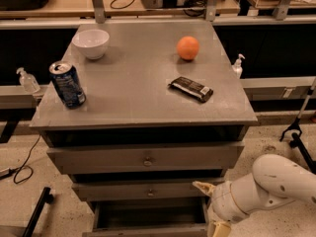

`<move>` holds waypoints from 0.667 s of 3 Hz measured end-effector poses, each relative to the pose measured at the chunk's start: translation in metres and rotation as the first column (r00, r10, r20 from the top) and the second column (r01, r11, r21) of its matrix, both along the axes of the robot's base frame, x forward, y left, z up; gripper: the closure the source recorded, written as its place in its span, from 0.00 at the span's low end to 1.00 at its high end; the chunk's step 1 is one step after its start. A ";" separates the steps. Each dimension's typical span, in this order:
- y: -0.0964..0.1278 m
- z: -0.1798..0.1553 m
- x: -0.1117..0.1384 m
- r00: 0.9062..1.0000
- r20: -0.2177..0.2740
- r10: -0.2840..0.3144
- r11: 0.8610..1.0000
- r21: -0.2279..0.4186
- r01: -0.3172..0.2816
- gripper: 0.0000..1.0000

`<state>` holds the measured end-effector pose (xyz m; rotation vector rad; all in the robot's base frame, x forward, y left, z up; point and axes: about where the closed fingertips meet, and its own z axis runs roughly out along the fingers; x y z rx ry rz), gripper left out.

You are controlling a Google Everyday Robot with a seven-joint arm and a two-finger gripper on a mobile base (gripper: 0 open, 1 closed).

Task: Close bottom drawer

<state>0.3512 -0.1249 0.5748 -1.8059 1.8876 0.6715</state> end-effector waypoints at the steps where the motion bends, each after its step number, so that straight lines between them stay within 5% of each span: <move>1: 0.009 -0.019 -0.010 0.999 -0.040 0.007 1.000 0.008 -0.007 0.00; 2: 0.014 -0.046 -0.018 0.997 -0.081 -0.003 1.000 0.022 0.004 0.00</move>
Offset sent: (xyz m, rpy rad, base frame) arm -0.0297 0.0195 -0.0981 0.0565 0.1554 -0.0351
